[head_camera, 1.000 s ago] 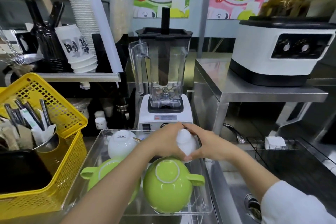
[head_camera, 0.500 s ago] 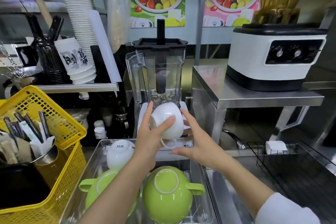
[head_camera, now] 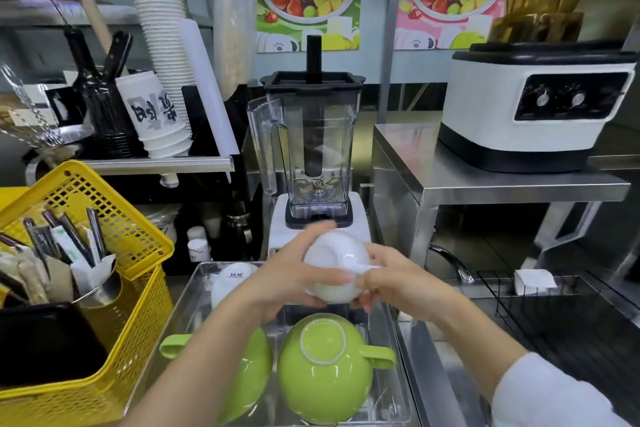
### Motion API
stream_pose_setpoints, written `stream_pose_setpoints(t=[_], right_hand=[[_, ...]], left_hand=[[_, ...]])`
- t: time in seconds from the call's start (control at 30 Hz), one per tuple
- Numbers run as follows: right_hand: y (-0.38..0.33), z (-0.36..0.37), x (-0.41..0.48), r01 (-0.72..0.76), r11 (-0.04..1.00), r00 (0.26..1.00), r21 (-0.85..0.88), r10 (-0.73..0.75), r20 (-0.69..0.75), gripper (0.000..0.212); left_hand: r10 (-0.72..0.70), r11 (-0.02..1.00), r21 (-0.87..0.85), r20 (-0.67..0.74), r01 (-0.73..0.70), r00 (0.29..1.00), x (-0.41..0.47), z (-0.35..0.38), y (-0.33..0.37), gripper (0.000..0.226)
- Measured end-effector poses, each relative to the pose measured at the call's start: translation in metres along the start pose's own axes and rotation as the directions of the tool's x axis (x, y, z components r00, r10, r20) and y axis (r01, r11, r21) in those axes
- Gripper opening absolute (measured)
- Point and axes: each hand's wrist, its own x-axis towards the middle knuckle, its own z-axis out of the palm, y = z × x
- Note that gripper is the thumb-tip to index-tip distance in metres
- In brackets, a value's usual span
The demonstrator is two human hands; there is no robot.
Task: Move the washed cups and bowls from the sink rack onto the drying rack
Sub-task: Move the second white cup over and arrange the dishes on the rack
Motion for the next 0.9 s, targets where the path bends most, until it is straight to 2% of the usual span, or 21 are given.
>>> stream_pose_setpoints(t=[0.1,0.17,0.23,0.3,0.47,0.57,0.67,0.77,0.9], right_hand=[[0.002,0.003,-0.001,-0.074,0.992,0.997,-0.106,0.070,-0.042,0.042],[0.002,0.003,-0.001,-0.026,0.948,0.988,-0.318,-0.025,-0.154,0.029],[0.004,0.002,0.001,0.001,0.834,0.958,-0.551,-0.160,-0.240,0.025],[0.010,0.000,0.003,-0.007,0.748,0.938,-0.664,-0.226,-0.264,0.026],[0.019,-0.007,0.003,-0.051,0.665,0.926,-0.745,-0.249,-0.285,0.015],[0.021,-0.010,0.003,-0.084,0.585,0.936,-0.807,-0.232,-0.265,0.014],[0.023,-0.009,0.003,-0.113,0.569,0.943,-0.815,-0.197,-0.268,0.018],[0.025,-0.011,0.005,-0.135,0.530,0.947,-0.837,-0.181,-0.267,0.030],[0.027,-0.015,0.005,-0.133,0.497,0.951,-0.857,-0.180,-0.251,0.027]], left_hand=[[-0.015,0.997,0.078,-0.124,0.025,0.992,0.004,0.006,-0.005,0.065],[-0.028,0.990,0.131,-0.199,0.054,0.980,0.006,0.005,-0.007,0.065],[-0.024,0.948,0.300,-0.253,0.102,0.967,0.007,0.006,-0.008,0.073],[-0.024,0.869,0.469,-0.281,0.159,0.960,0.010,0.007,-0.009,0.077],[-0.029,0.726,0.663,-0.235,0.182,0.972,0.025,0.007,-0.009,0.056],[-0.128,0.734,0.646,-0.174,0.211,0.976,0.032,0.008,-0.006,0.053],[-0.200,0.743,0.624,-0.137,0.241,0.970,0.037,0.008,-0.002,0.053],[-0.229,0.697,0.673,-0.121,0.249,0.966,0.040,0.010,0.003,0.059],[-0.241,0.683,0.682,-0.125,0.259,0.963,0.040,0.011,0.004,0.062]])
